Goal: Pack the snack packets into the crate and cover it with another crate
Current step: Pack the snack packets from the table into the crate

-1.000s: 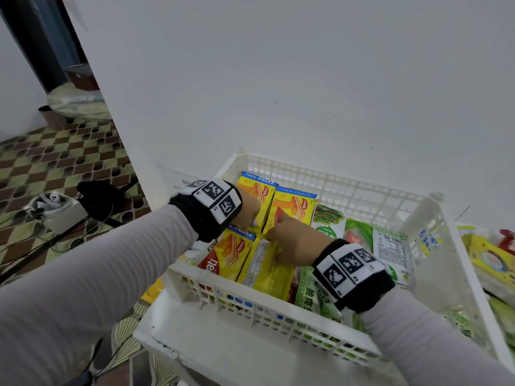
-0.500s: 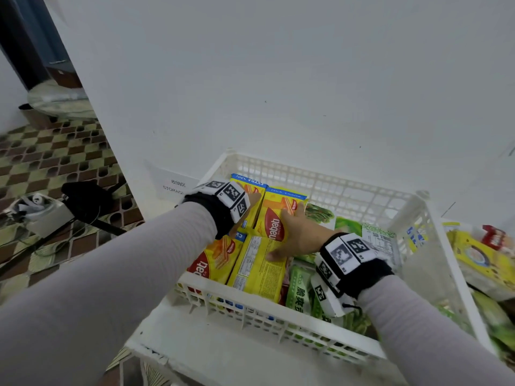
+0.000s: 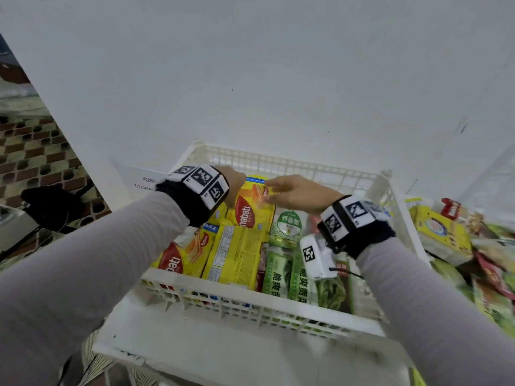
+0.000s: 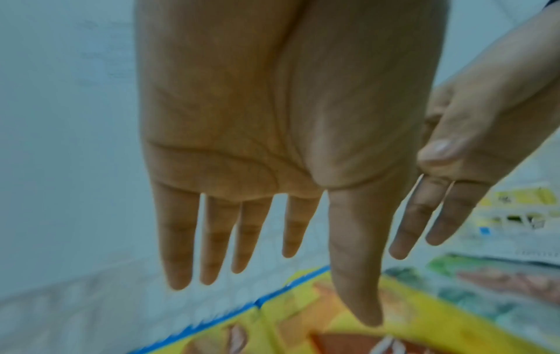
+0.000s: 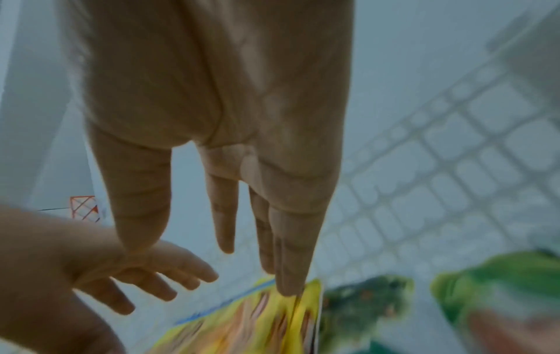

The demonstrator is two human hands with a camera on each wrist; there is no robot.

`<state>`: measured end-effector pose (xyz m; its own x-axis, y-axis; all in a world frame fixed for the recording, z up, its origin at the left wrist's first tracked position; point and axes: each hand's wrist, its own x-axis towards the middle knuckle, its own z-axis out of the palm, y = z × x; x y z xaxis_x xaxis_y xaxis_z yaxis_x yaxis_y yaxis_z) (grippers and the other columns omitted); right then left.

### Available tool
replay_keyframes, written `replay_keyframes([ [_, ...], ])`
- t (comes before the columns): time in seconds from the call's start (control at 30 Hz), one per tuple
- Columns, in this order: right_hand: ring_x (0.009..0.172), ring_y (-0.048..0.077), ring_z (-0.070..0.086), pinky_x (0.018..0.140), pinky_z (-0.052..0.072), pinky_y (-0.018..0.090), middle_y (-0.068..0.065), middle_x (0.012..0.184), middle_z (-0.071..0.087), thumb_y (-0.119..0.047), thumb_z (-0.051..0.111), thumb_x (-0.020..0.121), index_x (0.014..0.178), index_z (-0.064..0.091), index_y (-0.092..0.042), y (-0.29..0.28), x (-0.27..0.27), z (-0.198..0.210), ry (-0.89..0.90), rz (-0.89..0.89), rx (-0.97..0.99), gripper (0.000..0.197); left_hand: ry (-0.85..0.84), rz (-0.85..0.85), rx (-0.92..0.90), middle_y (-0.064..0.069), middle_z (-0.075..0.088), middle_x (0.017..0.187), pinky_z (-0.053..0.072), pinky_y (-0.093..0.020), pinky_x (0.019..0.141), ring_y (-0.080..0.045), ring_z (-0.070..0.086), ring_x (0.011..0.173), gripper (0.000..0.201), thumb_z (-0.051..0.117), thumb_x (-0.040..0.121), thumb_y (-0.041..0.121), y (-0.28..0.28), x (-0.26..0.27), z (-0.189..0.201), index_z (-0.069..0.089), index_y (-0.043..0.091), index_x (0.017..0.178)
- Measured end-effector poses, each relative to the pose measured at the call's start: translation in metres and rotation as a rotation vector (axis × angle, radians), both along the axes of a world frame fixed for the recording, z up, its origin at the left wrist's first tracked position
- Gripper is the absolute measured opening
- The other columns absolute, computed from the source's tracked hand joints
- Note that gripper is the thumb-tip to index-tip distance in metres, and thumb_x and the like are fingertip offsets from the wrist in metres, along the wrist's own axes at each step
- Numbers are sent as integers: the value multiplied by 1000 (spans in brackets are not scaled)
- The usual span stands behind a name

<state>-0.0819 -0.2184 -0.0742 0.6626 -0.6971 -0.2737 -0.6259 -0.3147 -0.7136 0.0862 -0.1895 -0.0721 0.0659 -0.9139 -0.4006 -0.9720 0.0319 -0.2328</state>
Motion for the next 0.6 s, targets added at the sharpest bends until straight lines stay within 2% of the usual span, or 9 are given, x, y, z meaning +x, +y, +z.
replay_keyframes([
  [0.13,99,22,61,89,50,35,10,109,65,-12,61,89,118,62,-7,-18,-32,19,29,-63,-16,30,227,-186,-147,-10,55,123,37,-28,77,-24,52,108,48,65,86,28,3,-37,20,48,12,128],
  [0.23,90,20,60,77,52,32,10,104,67,-12,65,85,105,66,-13,-26,-48,23,350,35,-58,21,345,-348,0,-3,60,115,36,-24,73,-15,50,93,40,65,85,33,9,-71,17,56,14,120],
  [0.3,80,14,60,59,49,18,7,105,66,-13,69,83,109,67,-10,-27,-53,15,587,150,-60,27,300,-409,130,-3,60,115,35,-22,69,-13,48,88,42,63,86,37,8,-91,7,58,11,119],
  [0.33,74,12,60,55,49,16,8,104,67,-14,71,81,108,68,-10,-27,-55,7,683,176,-42,26,270,-431,181,-4,61,117,35,-21,65,-13,47,87,43,63,87,37,7,-101,1,58,9,119],
  [0.37,71,12,61,59,53,19,8,101,69,-17,73,80,100,71,-13,-24,-56,-1,789,203,-27,21,245,-450,215,-6,61,118,36,-22,64,-15,48,87,44,62,87,37,6,-109,-4,58,7,119],
  [0.43,78,17,66,72,54,28,8,99,70,-30,73,79,92,71,-18,-20,-57,-17,1003,305,-60,18,232,-468,245,-8,59,121,38,-24,72,-20,52,94,49,62,88,37,4,-123,-14,53,5,124],
  [0.47,81,14,68,68,52,23,7,103,70,-34,72,80,101,69,-18,-18,-57,-25,1066,342,-79,27,236,-462,254,-9,57,123,39,-26,78,-23,53,102,54,62,87,37,4,-128,-18,50,5,129],
  [0.53,66,2,65,49,45,10,2,102,68,-32,76,77,118,61,-22,-16,-58,-37,1023,328,-92,45,260,-406,298,-9,57,122,41,-27,86,-23,53,110,61,63,86,39,3,-133,-26,46,5,134],
  [0.6,68,11,62,49,42,14,-1,99,67,-38,80,68,124,55,-27,-14,-58,-42,979,318,-202,62,290,-348,379,-7,55,128,43,-31,98,-23,53,116,65,66,84,38,1,-135,-33,44,7,136],
])
